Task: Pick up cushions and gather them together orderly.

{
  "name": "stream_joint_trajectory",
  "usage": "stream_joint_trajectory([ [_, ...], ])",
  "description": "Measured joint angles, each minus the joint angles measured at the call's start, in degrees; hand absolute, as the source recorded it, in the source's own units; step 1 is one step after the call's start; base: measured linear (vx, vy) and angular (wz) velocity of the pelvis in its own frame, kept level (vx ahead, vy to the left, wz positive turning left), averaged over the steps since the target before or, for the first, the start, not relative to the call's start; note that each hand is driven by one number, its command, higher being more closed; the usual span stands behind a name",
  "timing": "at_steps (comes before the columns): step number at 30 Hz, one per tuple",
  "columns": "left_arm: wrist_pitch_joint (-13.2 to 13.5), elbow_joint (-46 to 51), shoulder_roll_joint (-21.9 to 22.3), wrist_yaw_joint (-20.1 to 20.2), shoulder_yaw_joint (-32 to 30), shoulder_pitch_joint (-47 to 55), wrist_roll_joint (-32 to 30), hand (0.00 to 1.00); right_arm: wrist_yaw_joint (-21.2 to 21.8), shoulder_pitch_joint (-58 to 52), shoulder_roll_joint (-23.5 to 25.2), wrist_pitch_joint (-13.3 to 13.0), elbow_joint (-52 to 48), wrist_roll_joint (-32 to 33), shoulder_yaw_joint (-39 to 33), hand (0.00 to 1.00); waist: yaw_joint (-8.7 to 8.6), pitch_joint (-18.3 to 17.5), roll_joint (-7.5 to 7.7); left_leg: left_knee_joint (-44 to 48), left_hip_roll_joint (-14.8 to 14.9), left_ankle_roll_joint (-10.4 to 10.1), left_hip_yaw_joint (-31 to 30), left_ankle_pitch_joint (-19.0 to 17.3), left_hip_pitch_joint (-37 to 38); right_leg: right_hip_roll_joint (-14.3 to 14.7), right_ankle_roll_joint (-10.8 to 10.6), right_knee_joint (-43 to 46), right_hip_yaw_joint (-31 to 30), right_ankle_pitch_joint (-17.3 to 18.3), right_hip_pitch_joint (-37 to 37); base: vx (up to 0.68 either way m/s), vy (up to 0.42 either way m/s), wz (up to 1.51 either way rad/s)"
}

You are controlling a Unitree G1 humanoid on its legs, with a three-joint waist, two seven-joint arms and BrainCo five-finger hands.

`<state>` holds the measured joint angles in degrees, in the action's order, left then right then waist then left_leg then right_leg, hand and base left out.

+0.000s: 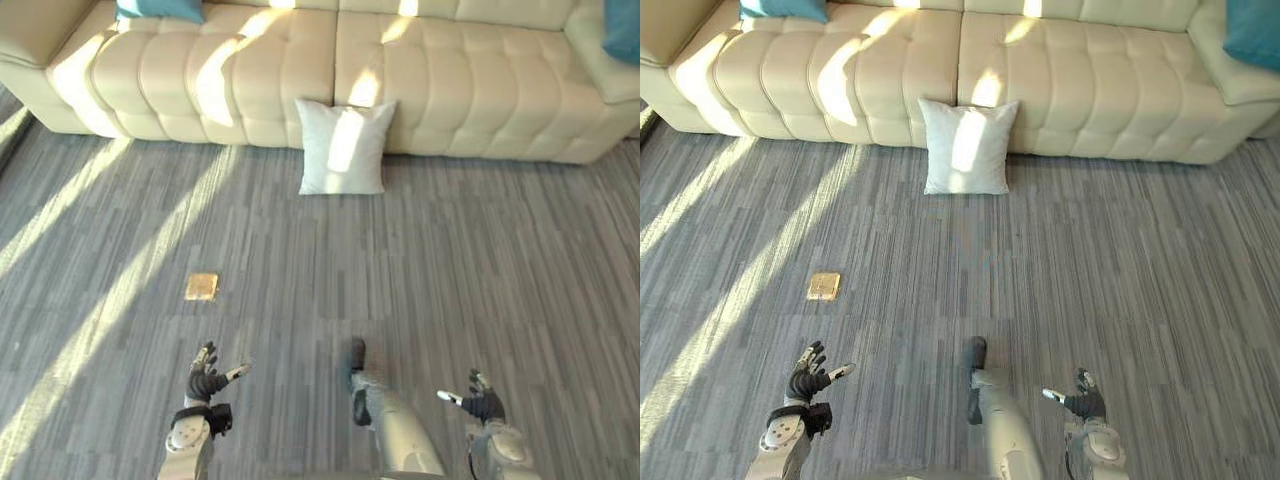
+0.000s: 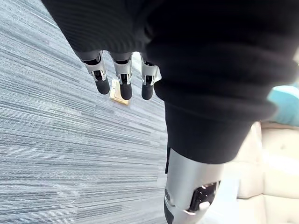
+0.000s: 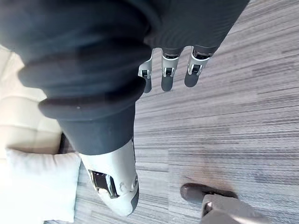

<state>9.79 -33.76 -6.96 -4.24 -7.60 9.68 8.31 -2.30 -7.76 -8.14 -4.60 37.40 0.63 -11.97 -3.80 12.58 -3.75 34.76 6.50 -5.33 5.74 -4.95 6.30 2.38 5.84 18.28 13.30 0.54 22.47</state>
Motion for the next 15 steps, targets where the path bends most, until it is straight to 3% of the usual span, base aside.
stream_joint_trajectory([
  [1, 0.0, 0.3, 0.5, 0.1, 0.0, 0.7, 0.0, 0.00, 0.0, -0.6, 0.0, 0.0, -1.3, 0.1, 0.9, 0.00, 0.33, 0.2, -0.18, 7.5, 1.6, -0.2, 0.2, 2.6, -2.7, 0.4, 0.2, -0.9, -0.2, 1.0, -2.9, 0.57, -0.141, 0.07],
  [2, 0.1, 1.1, 1.0, 0.4, 0.0, 1.4, 0.0, 0.00, 0.0, -1.2, 0.5, 0.0, -3.5, 0.7, 1.9, 0.00, 1.00, 0.5, 0.17, 18.7, 4.1, 1.3, 1.8, 1.2, -6.8, 1.3, 0.6, -2.4, -0.9, 2.5, -7.1, 0.50, -0.104, -0.19],
  [3, 0.1, 1.7, 1.3, 0.4, 0.0, 1.6, 0.0, 0.00, -0.2, -1.2, 1.9, -0.4, -6.4, 2.1, 3.1, 0.00, 2.67, 0.7, 1.00, 29.9, 7.0, 4.2, 4.6, -1.8, -14.0, 1.9, 1.1, -4.9, -2.5, 4.3, -13.3, 0.74, -0.141, -0.27],
  [4, 0.1, 1.9, 1.5, 0.4, 0.2, 1.5, 0.0, 0.00, -0.2, -1.2, 2.3, -0.6, -7.4, 2.4, 3.5, 0.00, 3.27, 0.8, 1.55, 31.4, 7.5, 4.8, 5.8, -2.7, -16.8, 1.7, 0.9, -6.3, -3.1, 4.7, -15.5, 0.70, -0.112, -0.38],
  [5, 0.1, 2.9, 2.1, 0.5, 0.4, 1.9, 0.0, 0.00, -0.1, -1.2, 3.0, -0.8, -8.9, 3.5, 4.1, 0.00, 4.66, 0.8, 2.36, 30.4, 7.6, 6.1, 7.5, -4.0, -21.8, 1.5, 0.7, -9.3, -4.7, 5.4, -19.5, 0.67, -0.062, -0.44],
  [7, 0.1, 3.7, 3.0, 0.4, 0.5, 2.9, 0.0, 0.00, -0.1, -1.0, 3.5, -1.0, -10.1, 3.8, 4.3, 0.00, 6.44, 0.7, 2.45, 23.4, 7.3, 6.3, 8.7, -5.9, -28.1, 1.5, 0.4, -12.6, -7.4, 7.1, -24.3, 0.55, 0.024, -0.63],
  [9, 0.0, 4.0, 3.6, 0.4, 0.8, 4.0, 0.0, 0.00, -0.1, -0.8, 3.3, -1.1, -10.1, 3.8, 4.2, 0.00, 7.94, 0.6, 2.87, 8.1, 4.7, 5.5, 8.1, -5.9, -30.6, 0.3, -0.9, -13.5, -10.4, 9.6, -27.4, 0.57, 0.132, -0.74],
  [10, 0.0, 3.9, 4.3, 0.4, 0.7, 5.3, 0.0, 0.00, -0.2, -0.5, 3.2, -1.2, -9.6, 3.8, 3.6, 0.00, 8.10, 0.1, 3.47, -8.5, 2.1, 2.6, 6.7, -3.6, -30.3, -1.1, -2.7, -13.6, -12.5, 11.8, -29.9, 0.61, 0.193, -0.73],
  [11, 0.0, 3.9, 4.5, 0.4, 0.8, 5.9, 0.0, 0.00, -0.2, -0.8, 3.1, -1.2, -9.2, 3.8, 3.3, 0.00, 7.99, -0.7, 3.13, -16.5, 1.1, 1.5, 5.8, -1.6, -30.1, -1.6, -3.5, -13.5, -13.6, 13.6, -31.0, 0.63, 0.222, -0.74],
  [12, 0.0, 3.8, 4.4, 0.3, 0.8, 6.2, 0.0, 0.00, -0.3, -1.2, 3.1, -1.2, -8.4, 3.8, 3.3, 0.00, 8.11, -1.4, 2.84, -16.8, 0.7, 2.5, 5.5, 3.1, -30.0, -2.1, -4.1, -13.2, -14.6, 14.8, -31.8, 0.55, 0.226, -0.70],
  [13, 0.0, 3.4, 4.5, 0.3, 0.8, 6.7, 0.0, 0.00, -0.2, -1.1, 3.6, -1.1, -6.5, 3.8, 3.7, 0.00, 7.95, -3.0, 4.94, -15.8, -1.2, 6.9, 5.7, 4.7, -29.5, -4.0, -4.9, -11.1, -16.4, 16.0, -31.4, 0.71, 0.272, -0.56],
  [15, 0.1, 3.4, 3.9, 0.4, 1.1, 5.3, 0.0, 0.00, -0.2, -1.5, 4.0, -1.1, -6.3, 3.7, 3.2, 0.00, 7.81, -3.7, 6.12, -13.3, -2.5, 8.6, 8.0, 0.8, -27.6, -6.6, -7.5, 0.3, -17.1, 16.1, -27.9, 0.85, 0.334, -0.37],
])
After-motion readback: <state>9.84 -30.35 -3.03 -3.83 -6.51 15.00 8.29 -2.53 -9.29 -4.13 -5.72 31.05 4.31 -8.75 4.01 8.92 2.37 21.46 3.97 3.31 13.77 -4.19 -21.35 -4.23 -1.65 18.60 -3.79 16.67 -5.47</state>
